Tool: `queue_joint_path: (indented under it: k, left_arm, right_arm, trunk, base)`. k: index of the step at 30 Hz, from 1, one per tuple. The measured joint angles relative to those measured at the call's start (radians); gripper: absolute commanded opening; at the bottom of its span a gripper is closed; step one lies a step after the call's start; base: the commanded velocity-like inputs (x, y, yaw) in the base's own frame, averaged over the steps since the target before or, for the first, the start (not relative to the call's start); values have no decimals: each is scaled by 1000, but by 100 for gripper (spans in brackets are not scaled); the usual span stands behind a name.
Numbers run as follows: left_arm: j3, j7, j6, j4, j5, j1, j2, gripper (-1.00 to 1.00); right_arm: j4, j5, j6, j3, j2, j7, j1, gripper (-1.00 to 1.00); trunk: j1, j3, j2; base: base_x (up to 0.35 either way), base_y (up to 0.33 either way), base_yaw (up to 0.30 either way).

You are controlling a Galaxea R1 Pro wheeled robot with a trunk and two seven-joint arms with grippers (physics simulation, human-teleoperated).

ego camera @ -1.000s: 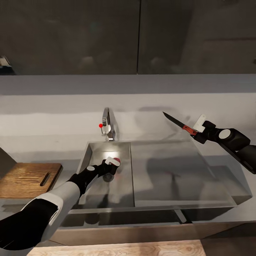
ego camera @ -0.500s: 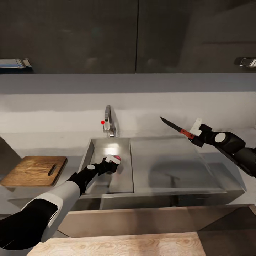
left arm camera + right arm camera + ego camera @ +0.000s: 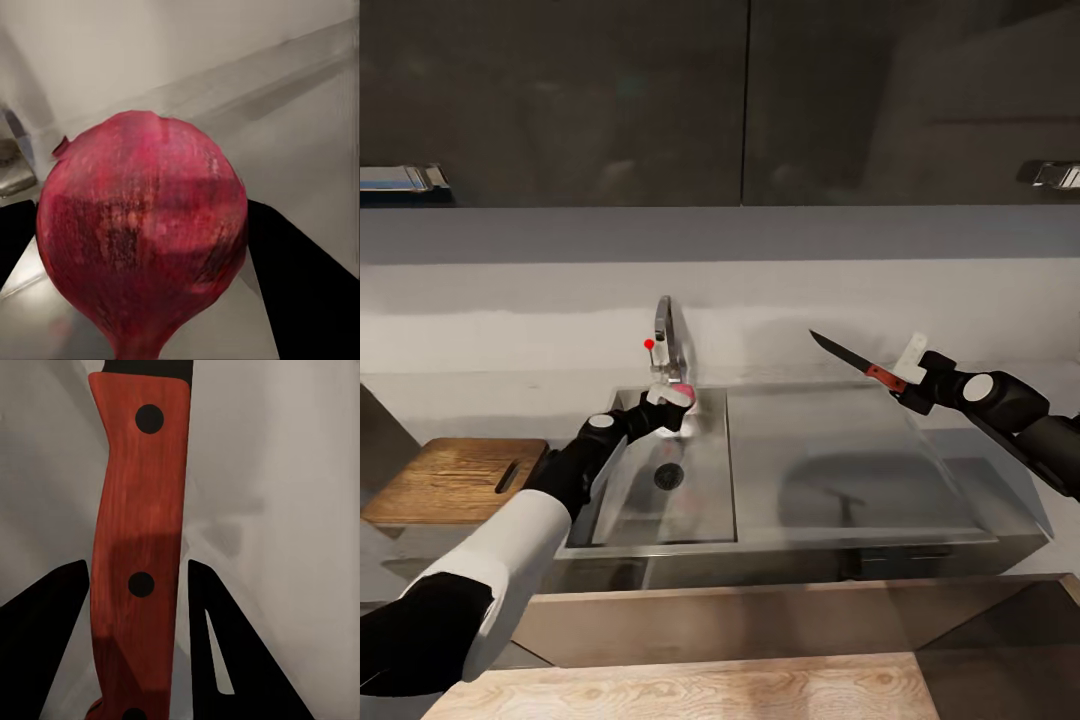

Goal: In the kitchen, take the Vidalia onion out of the sink, dice it on the chopping board with the paring knife, put the diced onion into the bowl on the countertop, then place both the paring knife and the chopping board into the sink.

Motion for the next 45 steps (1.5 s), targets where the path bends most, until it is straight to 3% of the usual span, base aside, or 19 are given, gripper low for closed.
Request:
queue_joint_path:
  k: [7,9,11,14,17,20,28,35,38,40,41,45]
  left_arm:
    - [2,-14,8,-117,0,95,41,-100]
    - [2,-35,8,-213,0,164,81,-100]
    - [2,-56,8,-259,1,206,100,-100]
    - [3,-75,8,-299,2,244,123,-100]
    - [2,-99,8,-347,2,275,168,-100]
    - [3,-134,9,-386,3,294,188,-100]
    - [3,-155,17,-404,6,301,206,-100]
    - [3,-155,68,-408,9,302,208,-100]
    - [3,-156,105,-423,9,302,208,-100]
    - [3,-156,123,-437,10,302,208,-100]
    - [2,-155,136,-450,10,302,208,-100]
    - [2,-156,171,-478,10,302,208,-100]
  right_arm:
    - [1,0,0,-1,-1,0,0,-100]
    - [1,0,0,-1,-1,0,0,-100]
    - [0,0,0,-1,-1,0,0,-100]
    - [1,0,0,-1,-1,0,0,-100]
    - [0,0,0,-1,-1,0,0,-100]
    - [1,0,0,-1,-1,0,0,-100]
    - [0,0,-1,-4,-1,0,0,-100]
    - [0,0,-2,-7,-2,0,0,-100]
    - [0,1,-4,-8,-22,-1,0,-100]
    - [1,1,-7,-8,-39,-29,0,-100]
    - [0,-2,-9,-7,-46,-94,0,-100]
    - [1,-11,-9,-7,-53,-184,1,-100]
  trunk:
    - [0,0,0]
    - [0,0,0]
    - [0,0,0]
    - [0,0,0]
    - [0,0,0]
    - [0,0,0]
    - [0,0,0]
    - [0,0,0]
    - [0,0,0]
    - [0,0,0]
    - [0,0,0]
    - [0,0,0]
  base:
    - [0,0,0]
    - [0,0,0]
    - [0,0,0]
    - [0,0,0]
    - [0,98,0]
    - [0,263,0]
    - [0,316,0]
    - [0,325,0]
    - [0,314,0]
    - [0,155,0]
    - [0,58,0]
    - [0,21,0]
